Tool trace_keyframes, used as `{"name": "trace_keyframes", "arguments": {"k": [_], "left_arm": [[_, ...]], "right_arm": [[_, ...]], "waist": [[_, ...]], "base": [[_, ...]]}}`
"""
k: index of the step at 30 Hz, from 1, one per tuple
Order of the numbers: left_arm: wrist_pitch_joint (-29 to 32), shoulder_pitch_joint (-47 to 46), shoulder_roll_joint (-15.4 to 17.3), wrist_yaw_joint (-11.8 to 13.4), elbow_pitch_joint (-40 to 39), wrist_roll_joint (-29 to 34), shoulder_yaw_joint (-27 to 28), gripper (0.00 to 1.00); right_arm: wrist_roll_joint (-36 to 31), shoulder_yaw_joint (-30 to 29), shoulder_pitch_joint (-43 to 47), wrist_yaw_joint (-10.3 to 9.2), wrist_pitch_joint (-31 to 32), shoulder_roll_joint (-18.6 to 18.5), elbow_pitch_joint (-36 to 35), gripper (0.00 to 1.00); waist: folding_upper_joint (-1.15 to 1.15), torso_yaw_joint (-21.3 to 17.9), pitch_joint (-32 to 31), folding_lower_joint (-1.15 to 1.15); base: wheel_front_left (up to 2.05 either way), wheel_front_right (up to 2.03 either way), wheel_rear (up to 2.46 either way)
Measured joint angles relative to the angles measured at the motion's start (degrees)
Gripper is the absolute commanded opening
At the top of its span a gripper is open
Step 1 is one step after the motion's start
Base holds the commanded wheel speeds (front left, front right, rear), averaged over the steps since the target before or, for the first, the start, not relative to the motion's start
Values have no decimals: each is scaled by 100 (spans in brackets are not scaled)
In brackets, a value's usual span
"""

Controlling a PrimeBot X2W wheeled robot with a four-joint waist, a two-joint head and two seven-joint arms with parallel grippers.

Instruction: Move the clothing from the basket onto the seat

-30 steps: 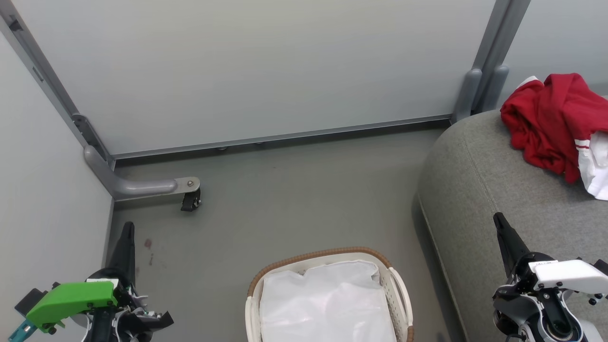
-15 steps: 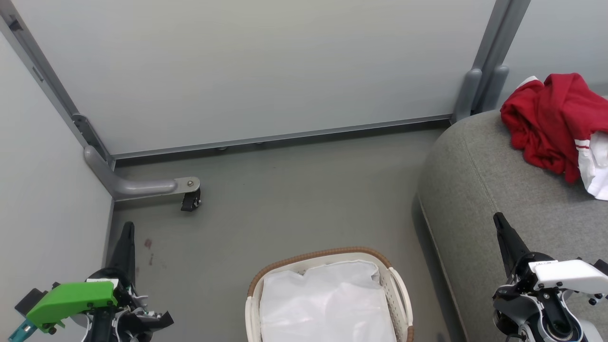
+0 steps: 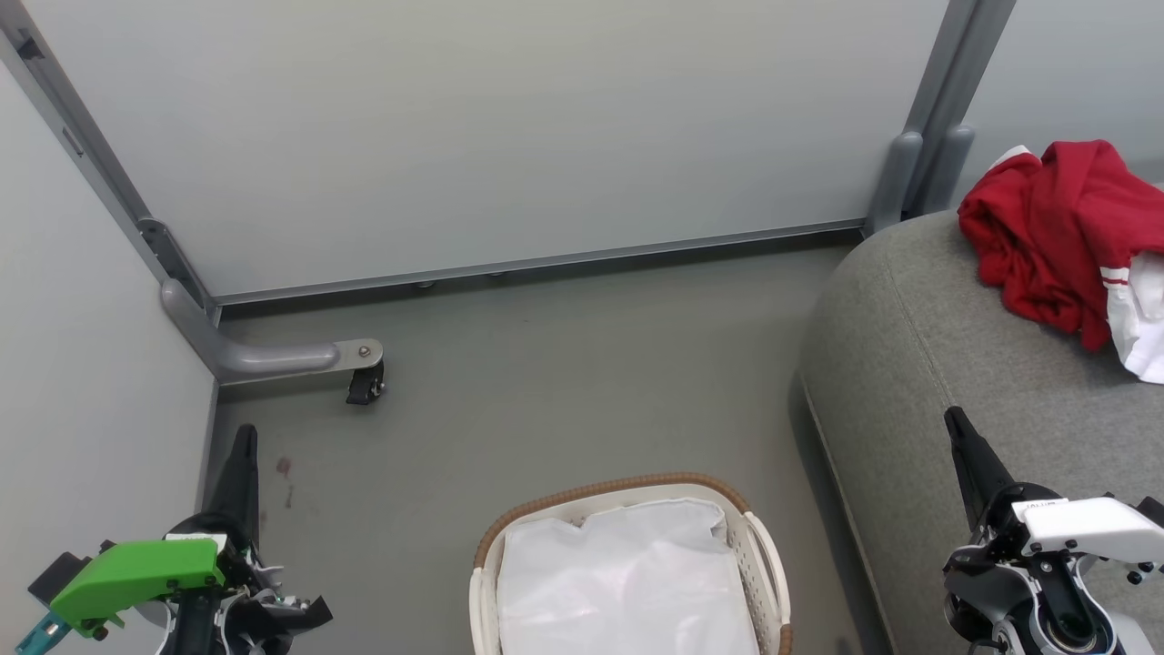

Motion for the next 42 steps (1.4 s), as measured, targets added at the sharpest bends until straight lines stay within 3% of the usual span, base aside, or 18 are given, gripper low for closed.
{"name": "trace_keyframes", "arguments": {"k": [42], "left_arm": [[0,0,0,0,-2,0,0,0]], "right_arm": [[0,0,-1,0,0,0,-1,0]], "waist": [[0,0,0,0]], "base": [[0,0,0]]}}
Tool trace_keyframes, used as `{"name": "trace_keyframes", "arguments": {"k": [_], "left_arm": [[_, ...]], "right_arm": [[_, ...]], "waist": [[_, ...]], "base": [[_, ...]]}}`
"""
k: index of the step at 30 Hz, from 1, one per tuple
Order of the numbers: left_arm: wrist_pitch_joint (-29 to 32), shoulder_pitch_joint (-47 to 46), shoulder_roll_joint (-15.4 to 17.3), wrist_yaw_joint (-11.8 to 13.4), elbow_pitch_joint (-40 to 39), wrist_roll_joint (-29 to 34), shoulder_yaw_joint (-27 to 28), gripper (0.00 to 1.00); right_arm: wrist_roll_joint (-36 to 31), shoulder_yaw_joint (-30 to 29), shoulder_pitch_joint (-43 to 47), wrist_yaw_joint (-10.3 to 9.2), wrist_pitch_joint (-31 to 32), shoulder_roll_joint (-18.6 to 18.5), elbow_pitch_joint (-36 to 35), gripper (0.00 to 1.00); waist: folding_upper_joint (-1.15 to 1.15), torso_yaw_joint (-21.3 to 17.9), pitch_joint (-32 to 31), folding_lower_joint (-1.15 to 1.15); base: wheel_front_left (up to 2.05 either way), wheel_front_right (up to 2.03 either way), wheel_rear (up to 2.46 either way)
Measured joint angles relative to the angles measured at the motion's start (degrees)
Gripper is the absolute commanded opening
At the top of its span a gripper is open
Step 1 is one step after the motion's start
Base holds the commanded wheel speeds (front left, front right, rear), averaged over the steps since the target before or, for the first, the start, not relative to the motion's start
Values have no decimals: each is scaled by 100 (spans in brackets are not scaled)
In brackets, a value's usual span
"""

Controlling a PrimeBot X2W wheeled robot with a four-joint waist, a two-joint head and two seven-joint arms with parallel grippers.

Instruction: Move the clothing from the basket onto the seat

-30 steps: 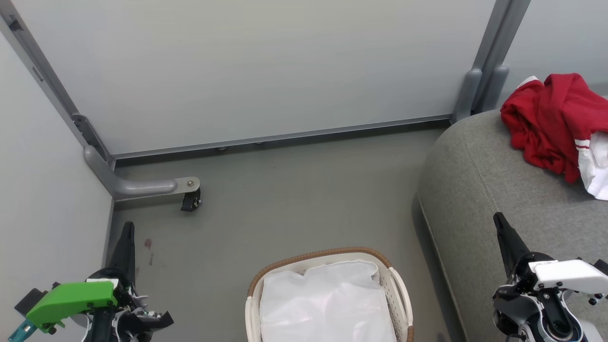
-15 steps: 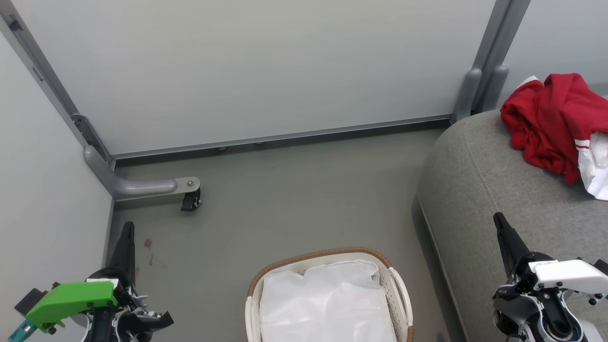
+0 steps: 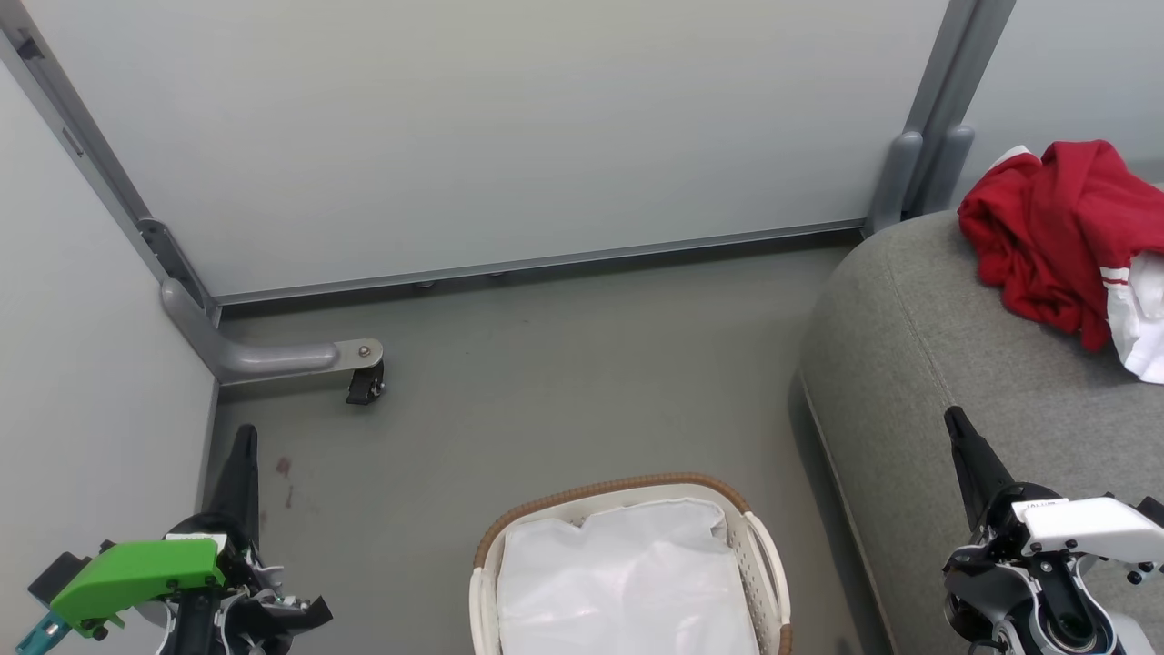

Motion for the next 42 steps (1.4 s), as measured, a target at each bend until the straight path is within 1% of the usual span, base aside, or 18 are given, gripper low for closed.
{"name": "trace_keyframes", "arguments": {"k": [42], "left_arm": [[0,0,0,0,-1,0,0,0]], "right_arm": [[0,0,0,-1,0,0,0,0]], "waist": [[0,0,0,0]], "base": [[0,0,0]]}}
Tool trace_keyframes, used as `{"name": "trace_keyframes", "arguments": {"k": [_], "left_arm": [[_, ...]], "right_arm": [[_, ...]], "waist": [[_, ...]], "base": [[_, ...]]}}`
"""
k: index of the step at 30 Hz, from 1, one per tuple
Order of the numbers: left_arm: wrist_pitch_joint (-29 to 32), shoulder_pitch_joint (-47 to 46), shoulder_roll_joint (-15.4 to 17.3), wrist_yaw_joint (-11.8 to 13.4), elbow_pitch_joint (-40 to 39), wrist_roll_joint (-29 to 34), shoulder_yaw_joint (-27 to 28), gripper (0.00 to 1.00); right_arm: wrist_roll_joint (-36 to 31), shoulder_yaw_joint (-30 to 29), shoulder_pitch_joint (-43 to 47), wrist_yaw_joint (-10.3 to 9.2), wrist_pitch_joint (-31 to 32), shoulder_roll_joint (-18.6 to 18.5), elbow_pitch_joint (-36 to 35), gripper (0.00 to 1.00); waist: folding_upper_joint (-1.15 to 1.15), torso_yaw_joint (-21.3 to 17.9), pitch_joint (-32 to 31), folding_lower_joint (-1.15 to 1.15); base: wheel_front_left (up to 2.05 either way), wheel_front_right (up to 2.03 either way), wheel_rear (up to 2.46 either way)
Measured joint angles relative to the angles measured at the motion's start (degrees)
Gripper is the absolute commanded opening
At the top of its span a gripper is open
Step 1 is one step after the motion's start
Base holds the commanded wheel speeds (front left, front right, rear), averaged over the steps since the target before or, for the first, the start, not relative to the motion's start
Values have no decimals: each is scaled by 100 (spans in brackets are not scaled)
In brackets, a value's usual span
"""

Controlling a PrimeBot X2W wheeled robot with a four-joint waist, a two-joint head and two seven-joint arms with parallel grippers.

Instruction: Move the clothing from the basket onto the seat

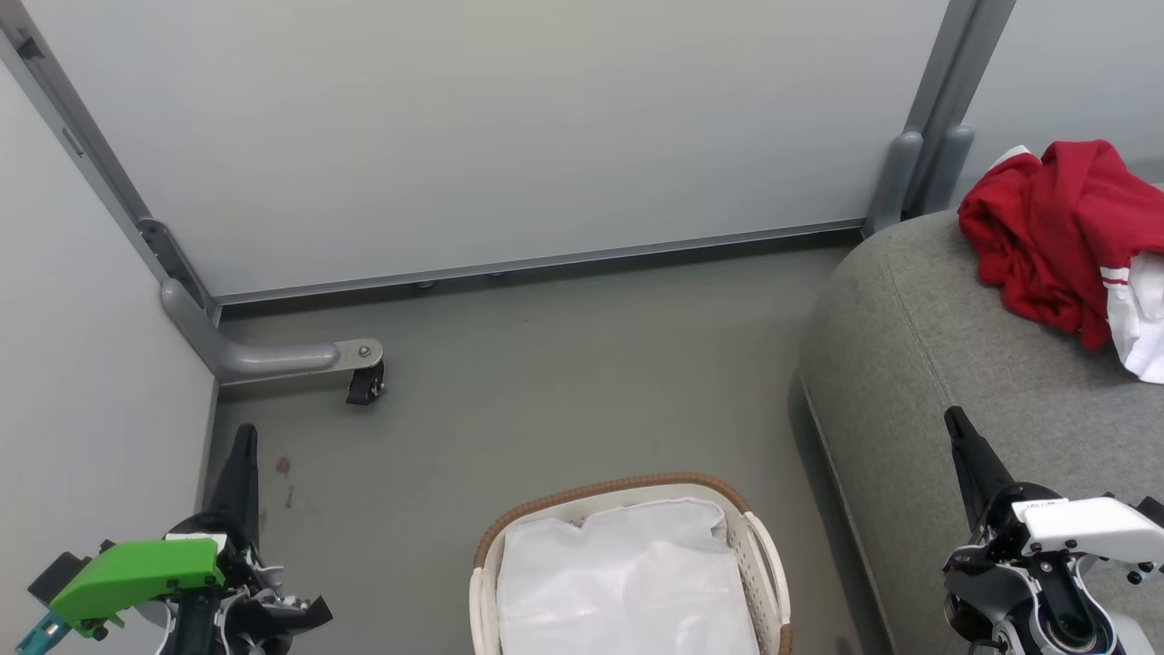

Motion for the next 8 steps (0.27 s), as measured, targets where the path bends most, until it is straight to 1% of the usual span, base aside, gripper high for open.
{"name": "trace_keyframes", "arguments": {"k": [8], "left_arm": [[0,0,0,0,0,0,0,0]], "right_arm": [[0,0,0,0,0,0,0,0]], "waist": [[0,0,0,0]], "base": [[0,0,0]]}}
